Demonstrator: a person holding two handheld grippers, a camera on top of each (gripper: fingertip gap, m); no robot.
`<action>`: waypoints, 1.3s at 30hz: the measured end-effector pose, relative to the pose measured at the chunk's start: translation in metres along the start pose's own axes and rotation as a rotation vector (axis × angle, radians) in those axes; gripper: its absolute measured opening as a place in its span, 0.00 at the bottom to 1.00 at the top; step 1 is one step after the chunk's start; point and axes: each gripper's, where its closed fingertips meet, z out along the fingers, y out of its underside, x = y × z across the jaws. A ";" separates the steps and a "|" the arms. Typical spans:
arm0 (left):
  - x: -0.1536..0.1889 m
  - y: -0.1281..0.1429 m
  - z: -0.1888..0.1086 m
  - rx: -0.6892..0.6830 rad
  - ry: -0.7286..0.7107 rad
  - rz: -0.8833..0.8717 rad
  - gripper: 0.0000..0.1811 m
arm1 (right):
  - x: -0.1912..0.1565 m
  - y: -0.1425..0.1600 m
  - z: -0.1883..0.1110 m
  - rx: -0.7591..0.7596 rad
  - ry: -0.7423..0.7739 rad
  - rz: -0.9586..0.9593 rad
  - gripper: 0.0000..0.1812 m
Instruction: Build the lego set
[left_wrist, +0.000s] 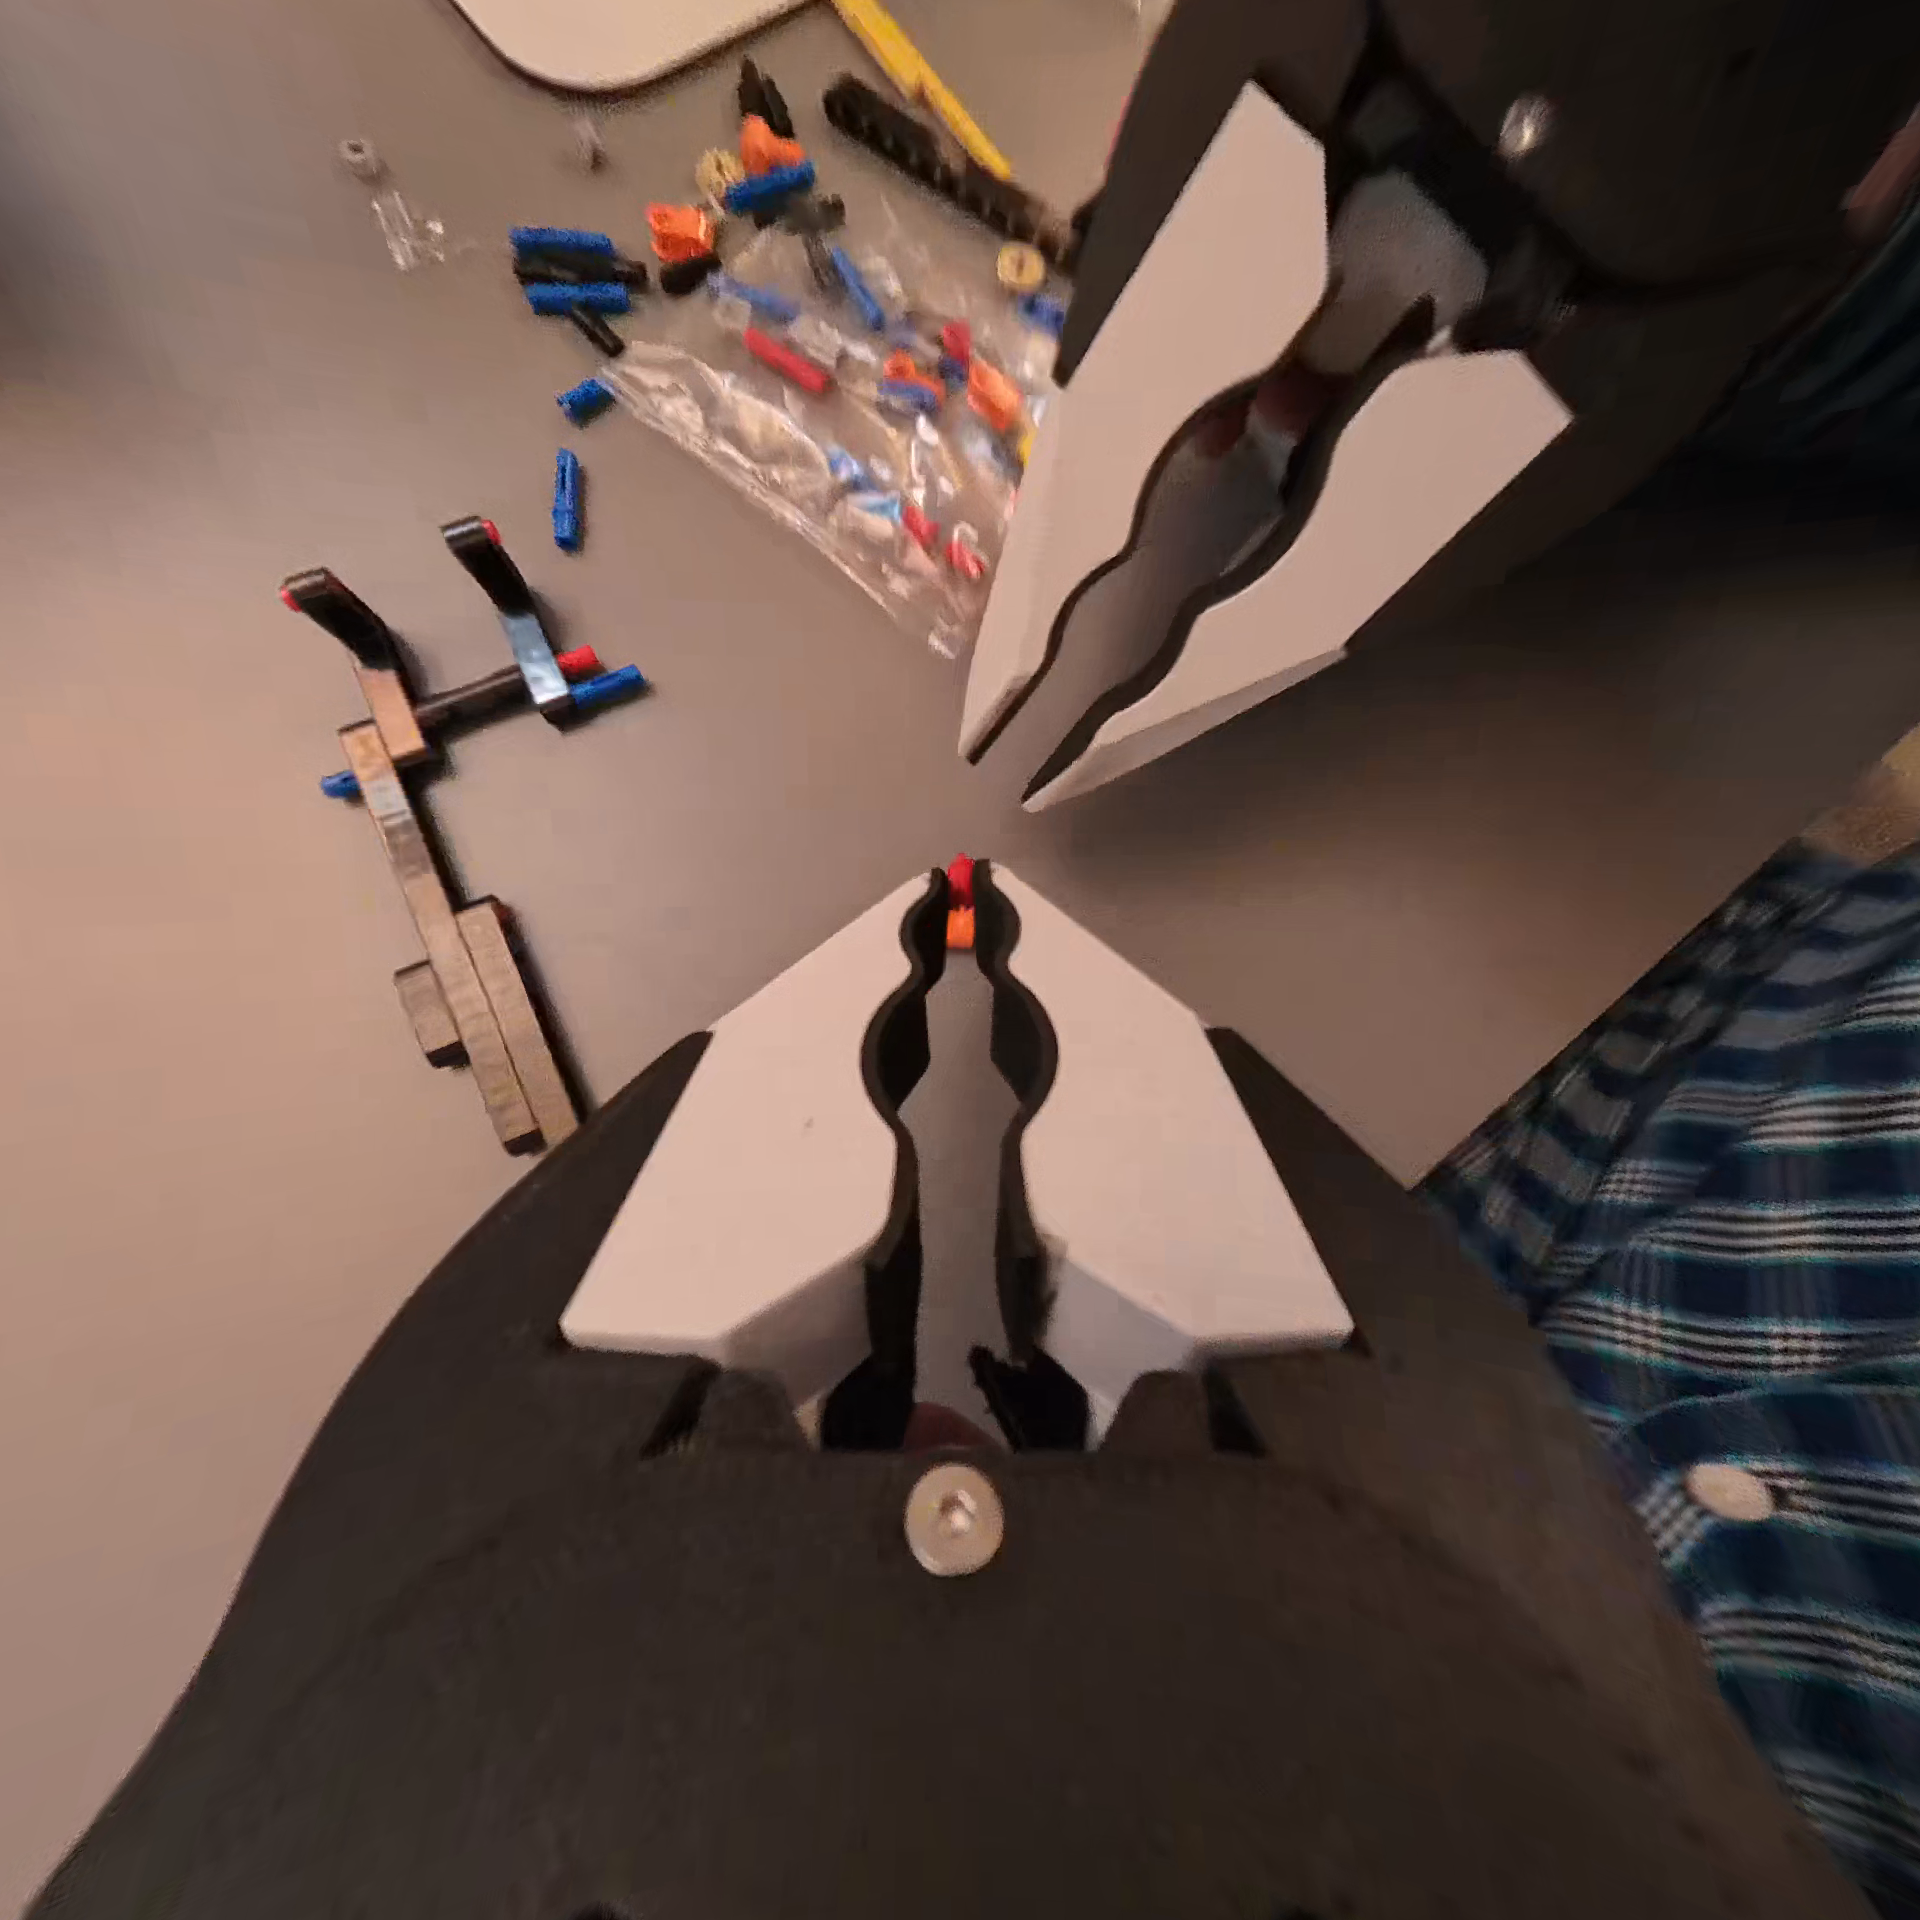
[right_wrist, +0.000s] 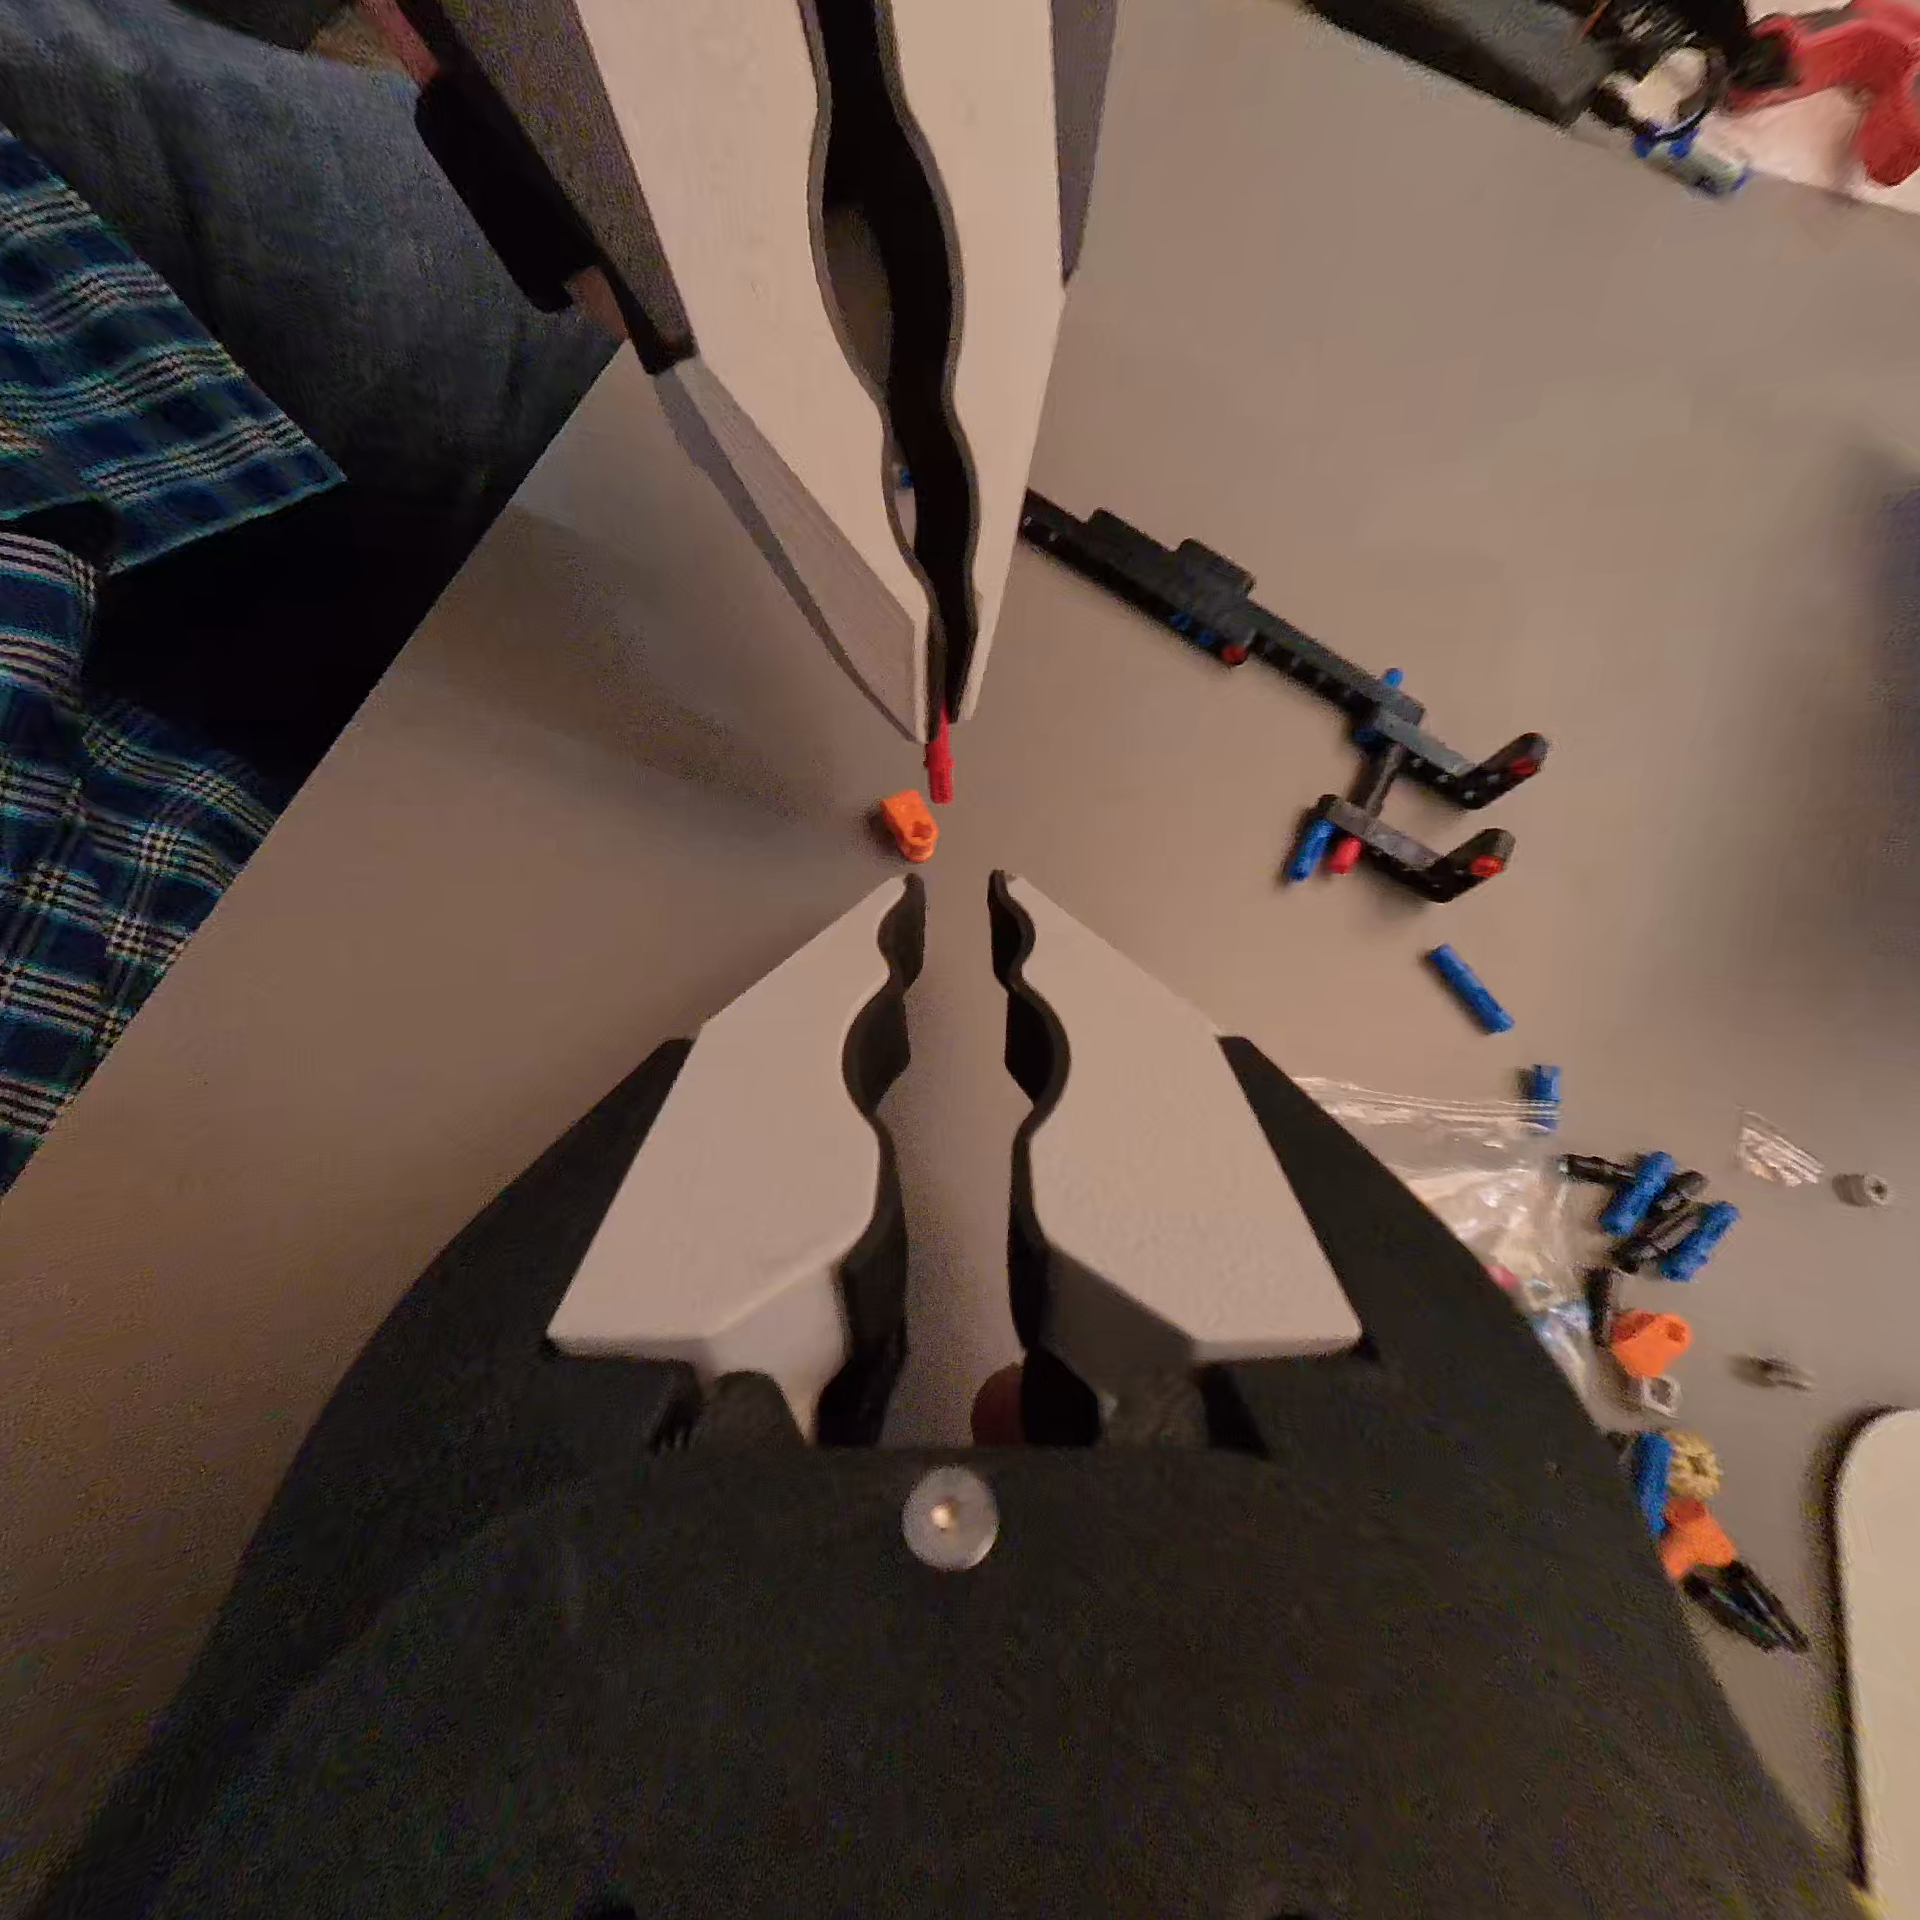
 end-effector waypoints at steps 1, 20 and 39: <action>-0.001 0.004 0.002 -0.034 -0.027 0.039 0.01 | -0.003 0.002 0.002 -0.012 -0.010 -0.001 0.05; 0.002 0.009 0.012 -0.261 -0.087 0.320 0.02 | -0.009 0.012 0.005 -0.020 -0.021 -0.012 0.03; 0.000 0.013 0.012 -0.358 -0.060 0.280 0.02 | -0.008 0.013 0.003 -0.003 -0.030 0.011 0.02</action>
